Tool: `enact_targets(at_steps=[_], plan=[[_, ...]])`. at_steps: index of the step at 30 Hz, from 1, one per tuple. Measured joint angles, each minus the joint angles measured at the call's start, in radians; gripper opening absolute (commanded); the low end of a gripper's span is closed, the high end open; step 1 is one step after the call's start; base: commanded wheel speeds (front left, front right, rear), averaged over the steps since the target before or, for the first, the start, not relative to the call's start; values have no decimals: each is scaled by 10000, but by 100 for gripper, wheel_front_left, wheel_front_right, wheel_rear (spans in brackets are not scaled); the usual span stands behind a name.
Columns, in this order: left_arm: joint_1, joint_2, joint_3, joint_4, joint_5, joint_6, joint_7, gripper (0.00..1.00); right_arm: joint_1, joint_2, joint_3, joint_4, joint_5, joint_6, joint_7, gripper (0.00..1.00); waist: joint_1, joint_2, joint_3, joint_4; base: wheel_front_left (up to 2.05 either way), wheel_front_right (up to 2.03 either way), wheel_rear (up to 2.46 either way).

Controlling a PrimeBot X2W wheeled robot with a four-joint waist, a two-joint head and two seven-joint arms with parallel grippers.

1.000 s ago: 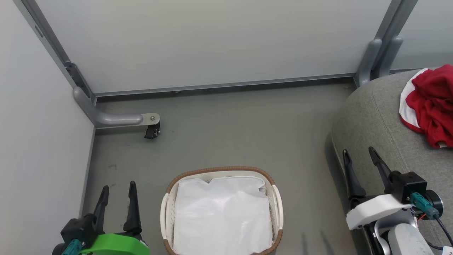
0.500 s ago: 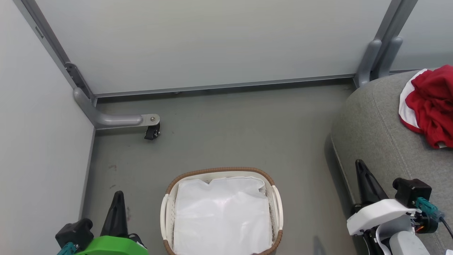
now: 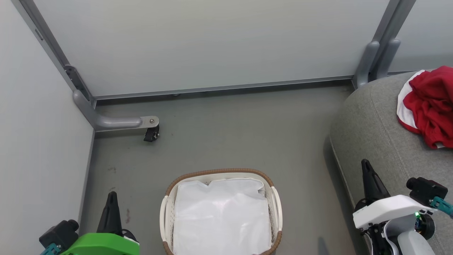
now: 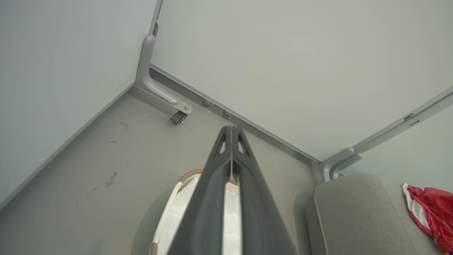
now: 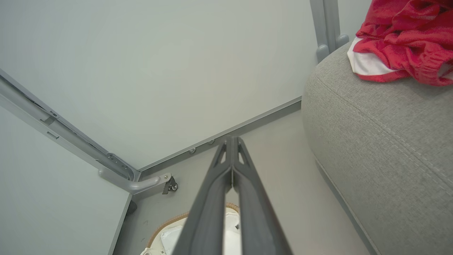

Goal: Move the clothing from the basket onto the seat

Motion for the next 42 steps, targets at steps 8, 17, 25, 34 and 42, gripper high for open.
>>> enact_targets(at_steps=[8, 17, 25, 34, 42], plan=[[-145, 25, 115, -54, -1101, 0, 303, 0, 0, -6, -59, -58, 1229, 0, 299, 0, 0, 0, -43, -25, 0, 0, 0], [-259, 48, 245, -113, -2243, 0, 606, 0, 0, -13, -132, -115, 2529, 0, 639, 0, 0, 0, -92, -54, 0, 0, 0], [-341, 61, 326, -176, -3147, 0, 840, 0, 0, -23, -198, -165, 3561, -2, 892, 0, 1, 0, -134, -79, 0, 0, 0], [-445, 81, 456, -240, -4117, 0, 1114, 0, 0, -31, -261, -221, 4663, -2, 1166, 0, 0, 0, -183, -108, 0, 0, 0], [-529, 86, 560, -290, -4911, 0, 1356, 0, 0, -38, -311, -265, 5520, -2, 1407, 0, 0, 0, -226, -133, 0, 0, 0]])
